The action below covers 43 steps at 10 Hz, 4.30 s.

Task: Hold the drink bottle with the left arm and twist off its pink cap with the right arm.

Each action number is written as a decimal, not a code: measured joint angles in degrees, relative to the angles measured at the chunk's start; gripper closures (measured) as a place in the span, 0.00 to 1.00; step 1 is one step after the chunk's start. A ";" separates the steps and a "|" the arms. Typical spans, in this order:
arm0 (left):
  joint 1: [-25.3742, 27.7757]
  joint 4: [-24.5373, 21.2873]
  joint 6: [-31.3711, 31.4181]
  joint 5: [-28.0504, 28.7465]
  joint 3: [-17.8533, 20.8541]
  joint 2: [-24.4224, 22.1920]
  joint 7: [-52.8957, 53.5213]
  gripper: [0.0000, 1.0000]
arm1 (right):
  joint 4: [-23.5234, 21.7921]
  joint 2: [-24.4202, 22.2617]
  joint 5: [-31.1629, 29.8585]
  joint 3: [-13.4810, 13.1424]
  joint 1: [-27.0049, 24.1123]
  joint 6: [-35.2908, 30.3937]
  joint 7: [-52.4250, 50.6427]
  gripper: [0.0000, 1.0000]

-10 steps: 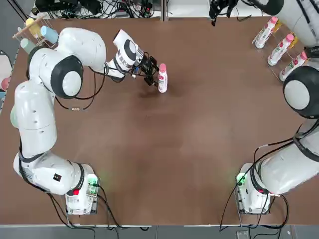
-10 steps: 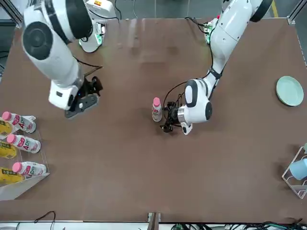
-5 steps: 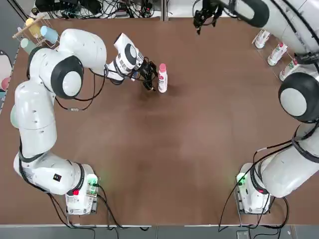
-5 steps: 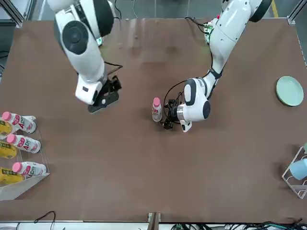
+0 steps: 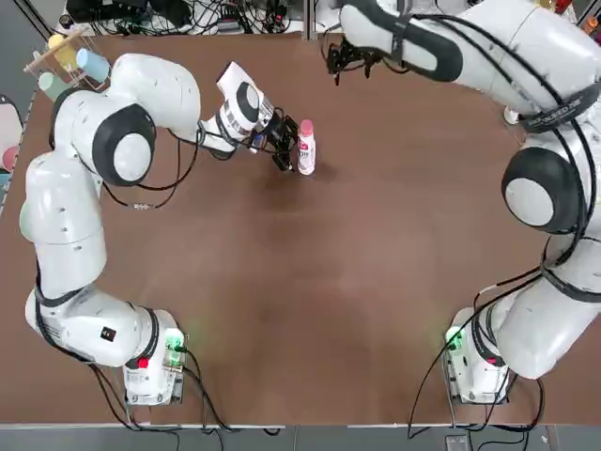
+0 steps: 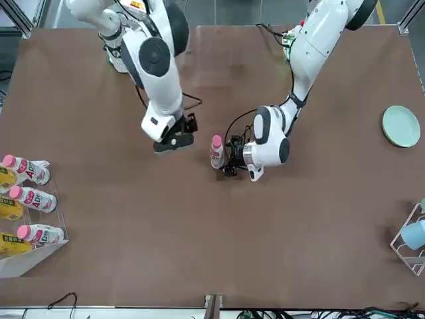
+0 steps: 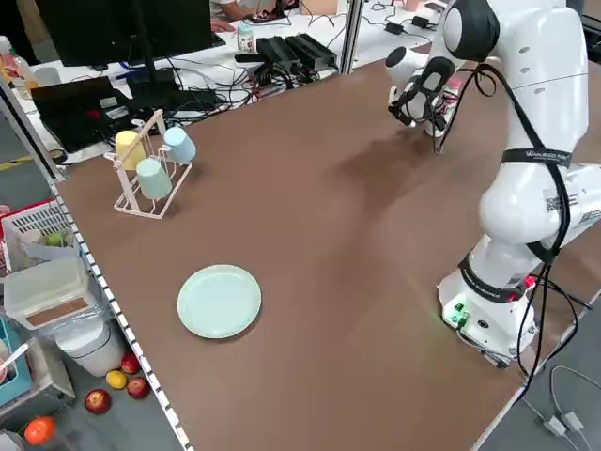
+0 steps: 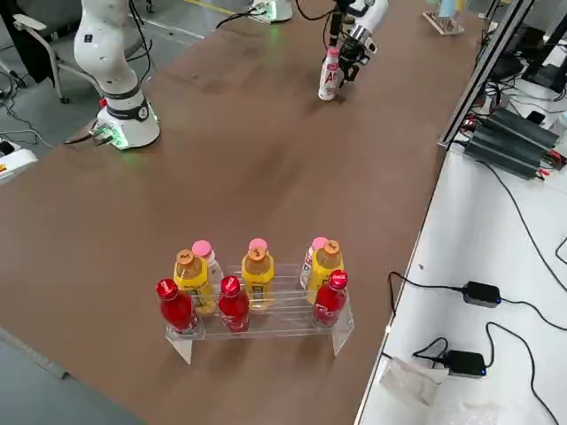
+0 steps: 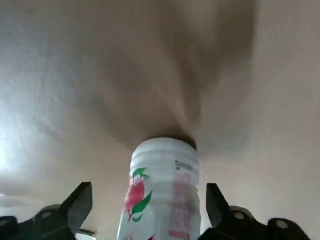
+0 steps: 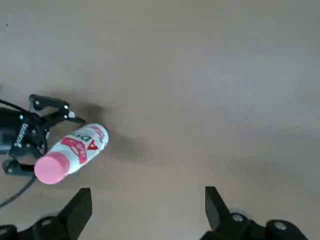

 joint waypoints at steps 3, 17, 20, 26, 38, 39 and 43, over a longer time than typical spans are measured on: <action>0.09 -0.45 -0.01 0.00 -0.21 0.00 -0.03 0.00 | 0.96 2.62 -0.02 -0.01 2.90 3.66 5.88 0.00; 0.68 -0.14 -1.39 1.20 -0.75 -0.28 1.46 0.15 | 1.95 9.44 -0.25 -0.06 9.16 9.06 14.68 0.17; 0.68 -0.13 -1.43 1.21 -0.81 -0.28 1.80 0.11 | 1.95 10.31 -0.38 -0.07 9.60 9.80 14.75 0.18; 0.70 -0.03 -1.43 1.22 -0.83 -0.28 1.84 0.15 | 1.96 10.97 -0.82 -0.10 9.63 10.53 14.79 0.26; 0.75 0.00 -1.43 1.22 -0.83 -0.28 1.85 0.17 | 1.93 10.97 -0.87 -0.64 10.84 10.37 17.46 0.47; 0.76 0.00 -1.43 1.22 -0.83 -0.28 1.85 0.17 | 1.93 10.97 -0.88 -0.70 10.84 10.37 17.48 0.51; 0.76 0.02 -1.43 1.22 -0.83 -0.28 1.85 0.17 | 1.93 10.97 -0.97 -0.75 10.84 10.46 17.41 0.55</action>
